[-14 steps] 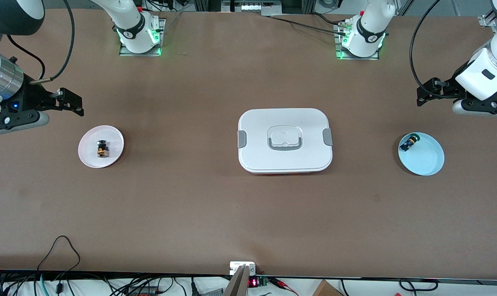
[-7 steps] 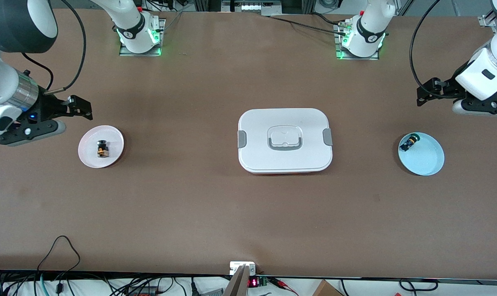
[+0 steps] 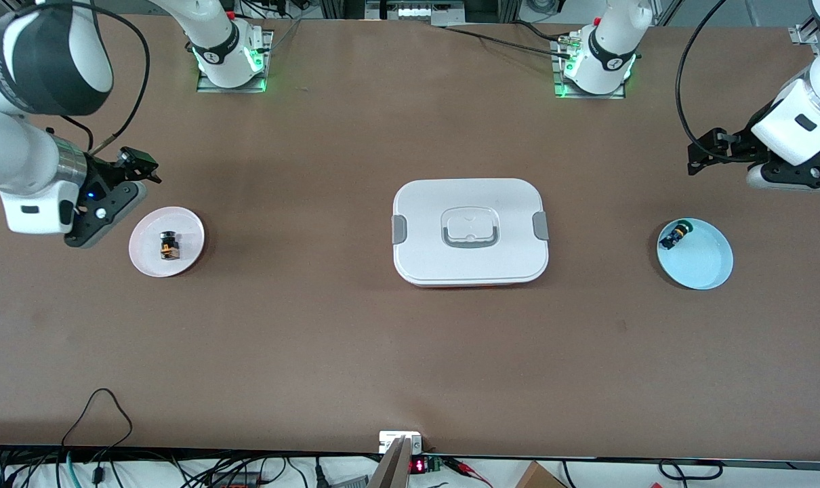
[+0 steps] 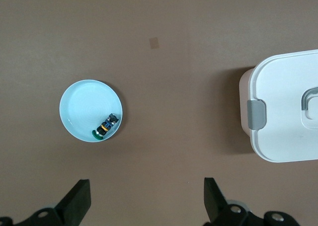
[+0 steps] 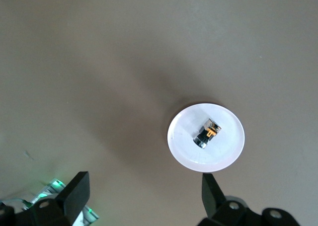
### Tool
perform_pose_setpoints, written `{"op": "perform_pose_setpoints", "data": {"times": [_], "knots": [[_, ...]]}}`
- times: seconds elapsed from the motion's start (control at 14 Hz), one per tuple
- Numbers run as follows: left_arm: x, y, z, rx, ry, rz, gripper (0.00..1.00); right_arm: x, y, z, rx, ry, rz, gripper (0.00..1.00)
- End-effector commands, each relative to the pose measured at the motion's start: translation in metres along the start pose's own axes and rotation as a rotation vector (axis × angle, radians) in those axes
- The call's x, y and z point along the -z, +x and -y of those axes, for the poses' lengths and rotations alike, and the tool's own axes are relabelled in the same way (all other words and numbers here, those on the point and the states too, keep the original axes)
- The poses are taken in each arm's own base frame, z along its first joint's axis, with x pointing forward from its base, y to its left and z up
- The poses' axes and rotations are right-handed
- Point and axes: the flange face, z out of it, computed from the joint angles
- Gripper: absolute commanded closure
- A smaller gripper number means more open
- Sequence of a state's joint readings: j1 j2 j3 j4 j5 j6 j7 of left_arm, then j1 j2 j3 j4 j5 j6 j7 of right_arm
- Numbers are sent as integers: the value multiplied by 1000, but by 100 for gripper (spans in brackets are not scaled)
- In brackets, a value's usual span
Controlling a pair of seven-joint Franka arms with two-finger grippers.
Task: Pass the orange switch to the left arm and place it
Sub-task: 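Move the right gripper down over the orange switch on the white plate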
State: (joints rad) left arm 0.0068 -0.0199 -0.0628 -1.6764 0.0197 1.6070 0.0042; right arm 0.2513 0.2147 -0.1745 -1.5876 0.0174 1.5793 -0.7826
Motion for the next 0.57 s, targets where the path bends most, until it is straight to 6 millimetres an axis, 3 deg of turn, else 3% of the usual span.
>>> {"op": "perform_pose_setpoints", "data": {"times": [0.0, 0.14, 0.36, 0.5], "knots": [[7, -4, -2, 2, 17, -2, 0, -34, -8, -12, 151, -34, 19, 0], [7, -4, -1, 4, 16, -2, 0, -66, -19, -29, 268, -55, 34, 0], [7, -4, -2, 4, 17, -2, 0, -132, -28, -60, 484, -73, 52, 0], [7, -4, -2, 2, 17, -1, 0, -157, -30, -79, 622, -81, 52, 0]]}}
